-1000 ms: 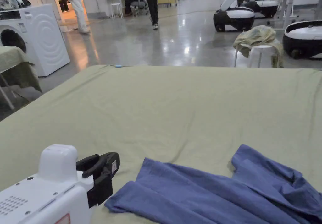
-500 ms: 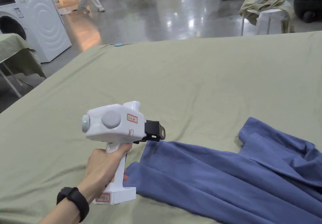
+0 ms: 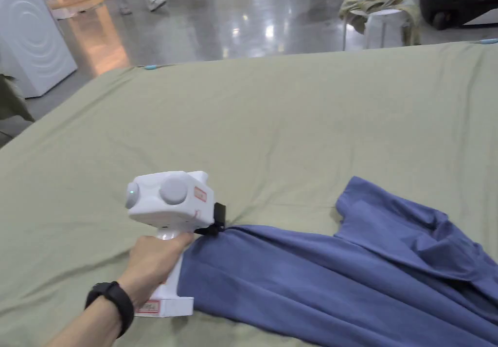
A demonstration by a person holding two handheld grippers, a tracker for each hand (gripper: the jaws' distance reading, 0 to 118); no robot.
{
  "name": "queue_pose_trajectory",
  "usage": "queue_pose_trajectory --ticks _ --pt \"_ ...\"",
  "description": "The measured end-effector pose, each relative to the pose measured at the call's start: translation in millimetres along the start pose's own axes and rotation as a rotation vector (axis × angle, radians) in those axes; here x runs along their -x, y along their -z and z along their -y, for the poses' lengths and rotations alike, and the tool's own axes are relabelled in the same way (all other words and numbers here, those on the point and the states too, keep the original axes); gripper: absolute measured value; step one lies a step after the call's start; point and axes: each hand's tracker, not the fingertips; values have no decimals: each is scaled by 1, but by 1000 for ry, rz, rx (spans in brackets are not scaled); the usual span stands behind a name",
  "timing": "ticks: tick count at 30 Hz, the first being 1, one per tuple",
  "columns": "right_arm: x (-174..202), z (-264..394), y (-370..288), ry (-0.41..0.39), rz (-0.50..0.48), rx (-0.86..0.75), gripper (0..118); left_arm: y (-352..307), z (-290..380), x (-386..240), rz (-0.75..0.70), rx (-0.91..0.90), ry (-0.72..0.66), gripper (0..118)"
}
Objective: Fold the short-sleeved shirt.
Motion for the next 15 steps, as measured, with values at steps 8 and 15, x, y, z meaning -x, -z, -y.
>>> queue_pose_trajectory --ticks 8,15 --pt "-7 4 32 202 21 195 52 -5 0 -12 -33 19 87 5" --pt "-23 47 99 396 -6 390 23 -13 7 -13 -19 -8 70 5"
